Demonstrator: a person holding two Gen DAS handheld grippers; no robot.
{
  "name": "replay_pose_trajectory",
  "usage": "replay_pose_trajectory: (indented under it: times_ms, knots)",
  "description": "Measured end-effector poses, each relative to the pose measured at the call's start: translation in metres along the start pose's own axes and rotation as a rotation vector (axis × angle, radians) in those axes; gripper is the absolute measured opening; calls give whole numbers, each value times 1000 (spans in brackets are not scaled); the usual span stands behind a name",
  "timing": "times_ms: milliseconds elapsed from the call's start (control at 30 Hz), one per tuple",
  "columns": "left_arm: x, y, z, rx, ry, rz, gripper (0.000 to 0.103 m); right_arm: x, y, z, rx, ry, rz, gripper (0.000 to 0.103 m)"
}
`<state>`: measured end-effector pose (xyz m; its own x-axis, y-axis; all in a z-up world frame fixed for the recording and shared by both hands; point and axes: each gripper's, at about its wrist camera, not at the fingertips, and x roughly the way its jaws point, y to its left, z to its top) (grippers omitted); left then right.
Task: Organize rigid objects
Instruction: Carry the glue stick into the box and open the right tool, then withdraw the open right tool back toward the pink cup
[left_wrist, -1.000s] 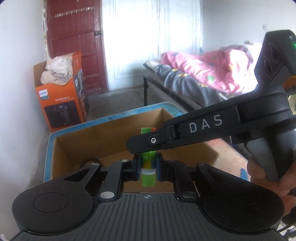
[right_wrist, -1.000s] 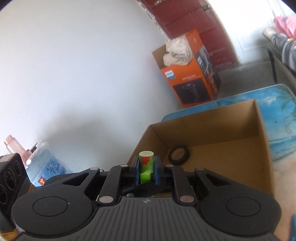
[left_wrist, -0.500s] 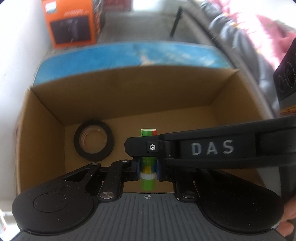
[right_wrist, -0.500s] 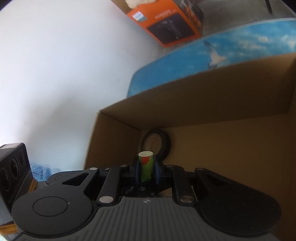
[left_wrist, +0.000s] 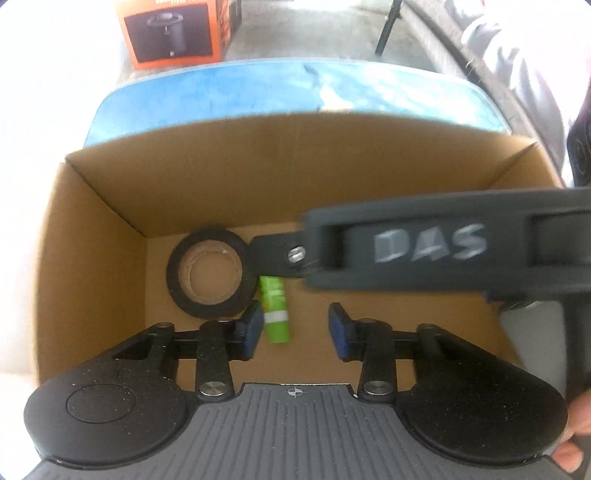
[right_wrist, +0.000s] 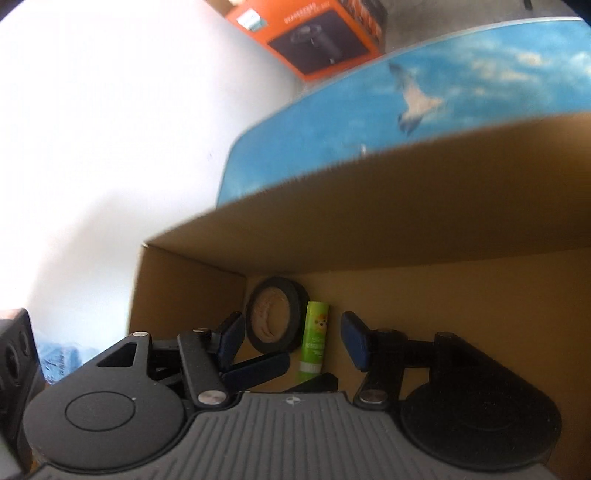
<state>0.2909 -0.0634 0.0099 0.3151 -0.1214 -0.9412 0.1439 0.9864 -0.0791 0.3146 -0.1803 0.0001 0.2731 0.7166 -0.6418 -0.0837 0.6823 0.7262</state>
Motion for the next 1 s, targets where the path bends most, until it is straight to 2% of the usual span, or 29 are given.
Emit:
replay_pose_trajectory:
  times_ms: [100, 167, 233, 333, 400, 433, 467, 500, 600, 667, 733, 833, 900, 1000]
  knots:
    - [-27, -1, -10, 23, -78, -5, 54, -32, 7, -10, -29, -61, 9, 61]
    - [-49, -2, -16, 52, -136, -5, 67, -58, 15, -22, -59, -109, 12, 62]
    - [-70, -5, -24, 91, -197, -13, 73, -84, 21, -28, -93, -162, 12, 65]
    - [-108, -6, -44, 147, -291, -61, 79, -133, 33, -58, -154, -259, 17, 76]
    - [-136, -7, -64, 194, -388, -88, 89, -165, 40, -80, -195, -320, 19, 88]
    - [-145, -9, -73, 219, -437, -95, 98, -182, 44, -93, -216, -354, 16, 94]
    - [-155, -9, -85, 239, -478, -104, 100, -196, 47, -105, -236, -392, 11, 103]
    - [-164, -8, -96, 258, -508, -116, 100, -209, 50, -118, -260, -427, 0, 103]
    - [-175, -12, -123, 297, -540, -173, 103, -236, 60, -155, -328, -506, -74, 103]
    - [-177, -10, -142, 297, -549, -205, 103, -249, 65, -181, -368, -547, -163, 103]
    - [-170, -12, -161, 292, -549, -201, 103, -253, 70, -202, -413, -586, -276, 103]
    - [-150, -20, -195, 287, -546, -163, 103, -242, 72, -231, -480, -614, -463, 103]
    - [-135, -21, -215, 244, -533, -200, 103, -228, 70, -243, -499, -606, -554, 103]
    - [-121, -19, -239, 203, -523, -250, 103, -206, 58, -259, -455, -587, -577, 103]
